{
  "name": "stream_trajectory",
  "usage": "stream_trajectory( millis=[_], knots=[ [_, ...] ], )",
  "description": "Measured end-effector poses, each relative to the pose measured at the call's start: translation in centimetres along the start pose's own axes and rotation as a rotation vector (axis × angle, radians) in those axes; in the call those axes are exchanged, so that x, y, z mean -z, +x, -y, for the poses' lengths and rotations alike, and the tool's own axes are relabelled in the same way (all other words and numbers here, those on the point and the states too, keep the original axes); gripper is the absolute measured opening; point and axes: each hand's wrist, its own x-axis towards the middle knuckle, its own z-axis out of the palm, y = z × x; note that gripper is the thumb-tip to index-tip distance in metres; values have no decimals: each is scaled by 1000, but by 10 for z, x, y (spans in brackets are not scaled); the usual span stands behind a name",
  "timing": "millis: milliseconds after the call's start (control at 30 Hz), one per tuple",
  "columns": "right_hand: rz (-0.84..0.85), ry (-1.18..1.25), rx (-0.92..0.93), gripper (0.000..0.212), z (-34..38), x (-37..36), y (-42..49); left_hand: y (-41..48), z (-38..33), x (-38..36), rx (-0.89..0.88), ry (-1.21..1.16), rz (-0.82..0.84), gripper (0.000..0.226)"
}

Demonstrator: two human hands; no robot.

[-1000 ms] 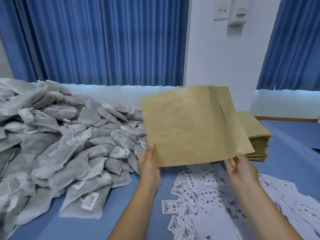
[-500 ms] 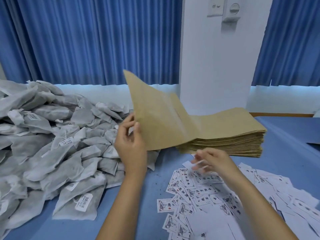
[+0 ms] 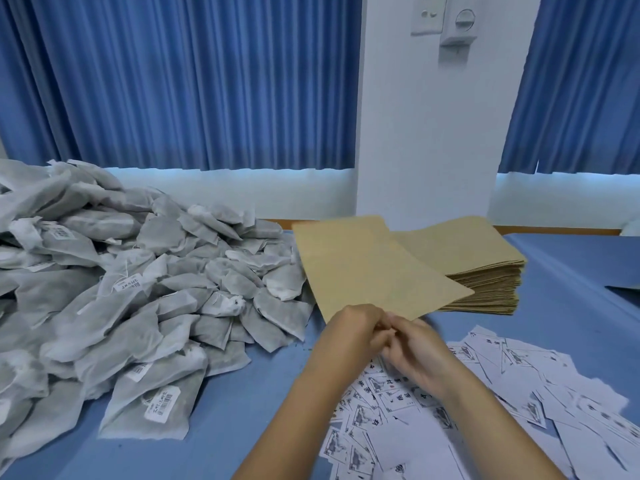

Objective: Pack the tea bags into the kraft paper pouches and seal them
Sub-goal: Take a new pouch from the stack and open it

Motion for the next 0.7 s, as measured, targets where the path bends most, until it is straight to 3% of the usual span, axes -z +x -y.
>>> stream_trajectory(
  millis=[200, 333, 433, 567, 700],
  knots=[
    [146, 22, -105, 26, -3, 4, 3, -2, 14, 5, 44, -121, -11, 12],
    [199, -89, -78, 19, -5, 5, 3, -6, 13, -3, 45, 172, -72, 21],
    [146, -75, -52, 20, -9, 7, 6, -7, 9, -5, 116, 242, -166, 18],
    [81, -186, 7, 20, -10, 10, 9, -7, 6, -3, 150, 148, -232, 15],
    [-96, -301, 78, 29, -13, 5, 8, -9, 5, -10, 124, 165, -164, 7]
  ],
)
